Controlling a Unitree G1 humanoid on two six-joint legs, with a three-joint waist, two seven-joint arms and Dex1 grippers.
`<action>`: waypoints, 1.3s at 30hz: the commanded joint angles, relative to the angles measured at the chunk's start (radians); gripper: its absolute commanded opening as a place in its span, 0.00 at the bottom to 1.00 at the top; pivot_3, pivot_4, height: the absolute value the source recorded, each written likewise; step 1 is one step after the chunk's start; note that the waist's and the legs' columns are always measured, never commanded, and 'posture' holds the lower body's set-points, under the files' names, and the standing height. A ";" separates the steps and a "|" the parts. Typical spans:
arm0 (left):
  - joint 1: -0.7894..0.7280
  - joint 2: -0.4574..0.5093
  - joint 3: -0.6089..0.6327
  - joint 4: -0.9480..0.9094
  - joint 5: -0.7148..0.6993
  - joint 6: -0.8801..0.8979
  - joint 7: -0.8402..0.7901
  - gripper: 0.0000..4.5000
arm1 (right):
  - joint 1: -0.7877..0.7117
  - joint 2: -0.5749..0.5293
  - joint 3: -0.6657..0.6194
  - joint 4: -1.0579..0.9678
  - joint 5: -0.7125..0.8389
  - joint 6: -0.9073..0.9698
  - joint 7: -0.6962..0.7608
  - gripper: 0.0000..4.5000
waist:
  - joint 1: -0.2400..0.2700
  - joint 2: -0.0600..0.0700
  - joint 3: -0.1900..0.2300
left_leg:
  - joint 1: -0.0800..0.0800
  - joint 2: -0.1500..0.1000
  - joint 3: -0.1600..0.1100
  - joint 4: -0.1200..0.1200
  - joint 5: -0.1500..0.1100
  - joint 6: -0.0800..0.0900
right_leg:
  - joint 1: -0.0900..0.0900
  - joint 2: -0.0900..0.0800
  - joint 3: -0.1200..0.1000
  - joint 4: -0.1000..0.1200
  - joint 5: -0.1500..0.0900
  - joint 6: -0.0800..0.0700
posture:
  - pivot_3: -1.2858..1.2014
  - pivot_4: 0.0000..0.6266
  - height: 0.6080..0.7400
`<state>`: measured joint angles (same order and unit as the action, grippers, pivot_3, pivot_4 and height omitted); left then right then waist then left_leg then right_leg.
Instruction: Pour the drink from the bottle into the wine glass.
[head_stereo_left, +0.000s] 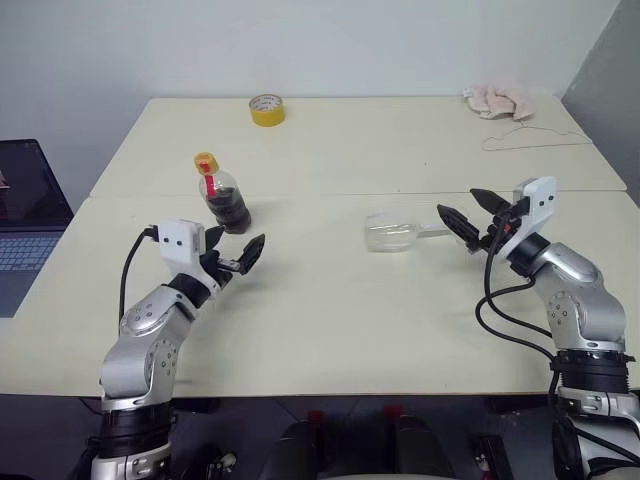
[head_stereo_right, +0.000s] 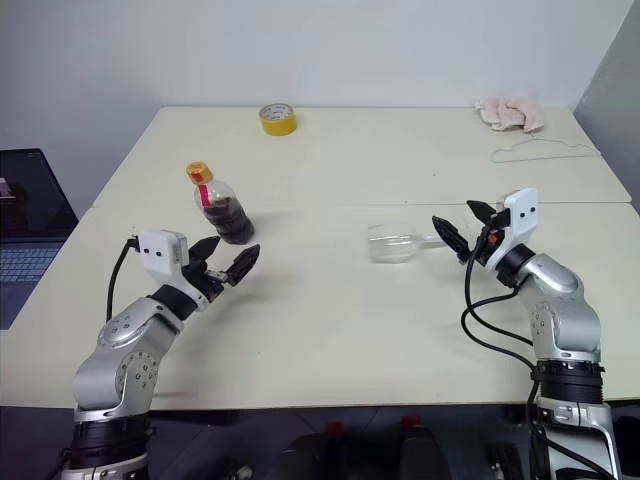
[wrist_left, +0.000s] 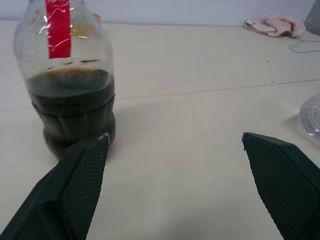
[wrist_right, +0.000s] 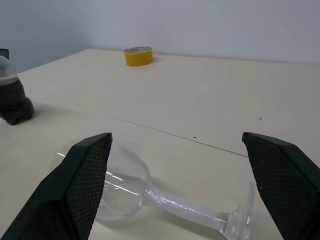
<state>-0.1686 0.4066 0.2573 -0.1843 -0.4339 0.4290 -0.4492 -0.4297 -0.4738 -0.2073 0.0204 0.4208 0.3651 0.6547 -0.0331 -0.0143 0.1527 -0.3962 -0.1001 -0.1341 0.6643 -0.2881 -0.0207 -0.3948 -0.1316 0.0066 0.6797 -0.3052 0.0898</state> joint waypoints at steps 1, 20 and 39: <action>0.003 0.034 0.058 -0.034 -0.020 -0.025 -0.011 1.00 | -0.007 -0.021 0.003 -0.050 0.020 0.011 0.024 0.99 | 0.000 0.000 0.000 | 0.000 0.000 0.000 0.000 0.000 0.000 | 0.000 0.000 0.000 0.000 0.000 0.000 | 0.52 0.24 1.00; -0.201 -0.010 0.003 0.205 0.147 -0.168 0.121 1.00 | -0.020 -0.004 0.181 -0.259 0.030 0.121 0.049 0.99 | 0.001 -0.001 0.000 | 0.000 0.000 -0.001 0.001 0.000 0.000 | 0.000 0.000 -0.001 0.000 0.000 0.000 | 0.52 0.24 1.00; -0.404 -0.050 -0.015 0.532 0.208 -0.312 0.176 1.00 | -0.007 0.017 0.179 -0.297 0.040 0.147 0.010 0.99 | 0.001 -0.001 0.000 | -0.001 -0.001 -0.001 0.001 0.000 0.000 | 0.000 0.000 -0.002 0.000 0.000 0.000 | 0.52 0.24 1.00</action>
<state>-0.5476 0.3469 0.2423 0.3437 -0.2368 0.1544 -0.2717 -0.4306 -0.4550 -0.0113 -0.2298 0.4534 0.5162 0.6708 -0.0325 -0.0156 0.1529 -0.3968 -0.1007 -0.1354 0.6653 -0.2883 -0.0209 -0.3949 -0.1318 0.0052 0.6801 -0.3051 0.0898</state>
